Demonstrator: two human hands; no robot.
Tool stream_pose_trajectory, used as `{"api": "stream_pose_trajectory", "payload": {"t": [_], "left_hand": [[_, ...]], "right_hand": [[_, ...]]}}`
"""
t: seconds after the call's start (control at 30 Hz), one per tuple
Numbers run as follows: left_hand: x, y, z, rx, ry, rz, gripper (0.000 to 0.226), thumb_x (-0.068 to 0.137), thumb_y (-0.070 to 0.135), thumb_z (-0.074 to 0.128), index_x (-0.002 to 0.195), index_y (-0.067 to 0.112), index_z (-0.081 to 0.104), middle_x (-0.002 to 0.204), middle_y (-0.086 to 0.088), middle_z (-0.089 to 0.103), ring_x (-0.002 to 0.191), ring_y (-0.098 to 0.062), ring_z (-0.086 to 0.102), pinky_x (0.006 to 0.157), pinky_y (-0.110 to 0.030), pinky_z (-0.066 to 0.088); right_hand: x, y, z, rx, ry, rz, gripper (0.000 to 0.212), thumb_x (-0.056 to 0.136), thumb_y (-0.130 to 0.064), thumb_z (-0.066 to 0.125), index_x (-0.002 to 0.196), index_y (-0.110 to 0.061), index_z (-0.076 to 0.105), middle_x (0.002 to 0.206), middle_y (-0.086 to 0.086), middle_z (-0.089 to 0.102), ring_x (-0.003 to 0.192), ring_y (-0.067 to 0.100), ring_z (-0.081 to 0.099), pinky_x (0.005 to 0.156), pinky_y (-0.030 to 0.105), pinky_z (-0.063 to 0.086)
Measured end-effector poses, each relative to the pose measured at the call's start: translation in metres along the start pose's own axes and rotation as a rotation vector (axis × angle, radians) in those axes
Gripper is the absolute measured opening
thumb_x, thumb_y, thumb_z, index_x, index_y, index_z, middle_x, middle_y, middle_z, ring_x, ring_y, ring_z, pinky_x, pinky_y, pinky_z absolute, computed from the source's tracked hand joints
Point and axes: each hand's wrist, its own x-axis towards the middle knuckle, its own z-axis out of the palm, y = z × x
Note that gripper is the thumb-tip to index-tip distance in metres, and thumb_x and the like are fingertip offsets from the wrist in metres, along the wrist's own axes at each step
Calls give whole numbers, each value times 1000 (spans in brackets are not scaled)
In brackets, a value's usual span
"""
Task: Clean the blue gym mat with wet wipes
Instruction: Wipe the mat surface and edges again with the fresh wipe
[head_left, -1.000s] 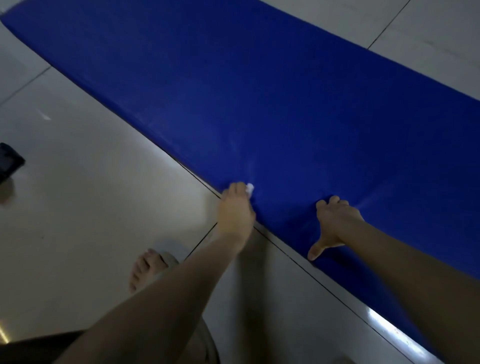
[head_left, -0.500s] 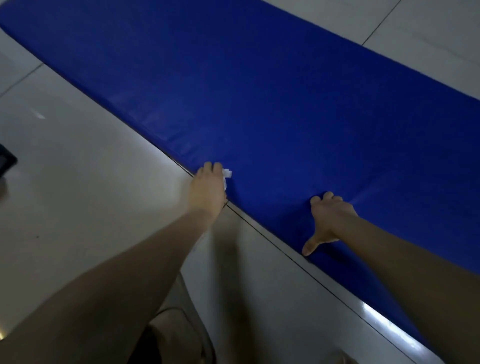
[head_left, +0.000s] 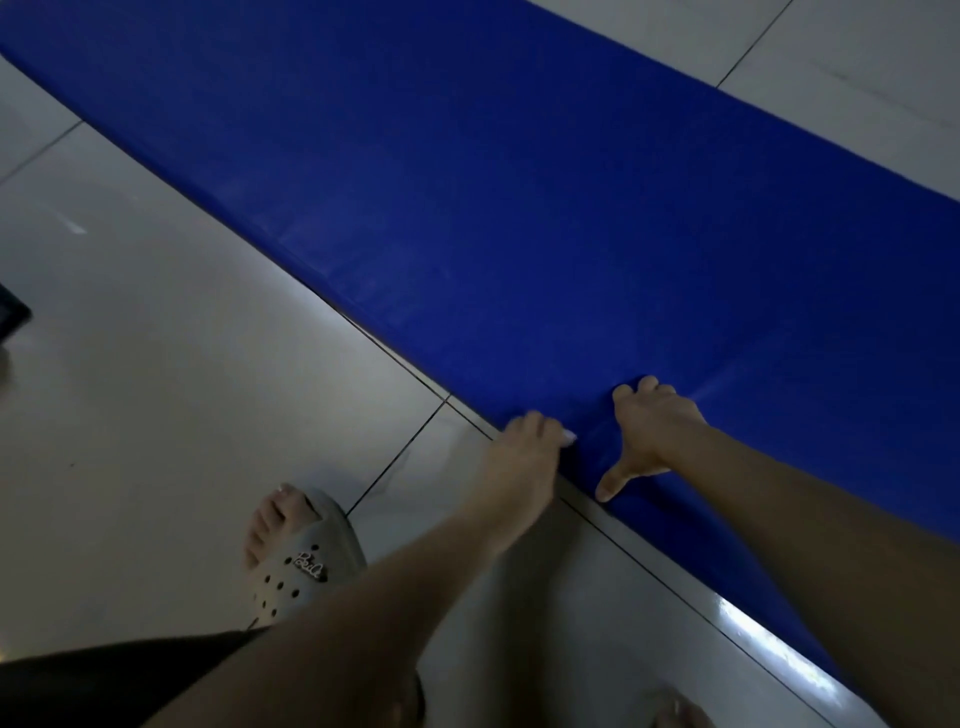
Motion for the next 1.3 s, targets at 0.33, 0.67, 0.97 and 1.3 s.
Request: {"api": "stream_pose_trajectory", "payload": {"t": [0.33,0.67,0.97,1.3], "left_hand": [[22,-30,-19,34,174,-382,25,98,29,50,120,18,55,111,0,59,95,-12,56,86,-29,53],[-9,25,10,-34,-24,29,28,97,16,58,125,20,58,121,-1,59,107,-15,57,95,-30,49],[14,-25,-29,8,105,-413,27,97,26,63,117,10,56,111,-8,62,93,-16,60,75,-23,48],[-35,85,52,-123,-80,23,24,101,28,54,125,28,51,113,4,57,89,-5,56,75,-19,49]], "right_hand": [[9,1,4,-17,1,2,138,36,-83,83,143,-12,30,133,14,36,118,30,44,89,43,55],[-8,20,1,118,-15,-6,113,61,-70,83,146,-17,31,145,10,32,123,30,46,97,46,50],[-51,81,94,267,-92,278,146,57,-86,72,155,-3,3,140,12,52,120,31,57,84,40,49],[-42,78,81,256,-140,277,153,50,-85,77,156,0,6,111,7,66,99,26,67,89,39,54]]}}
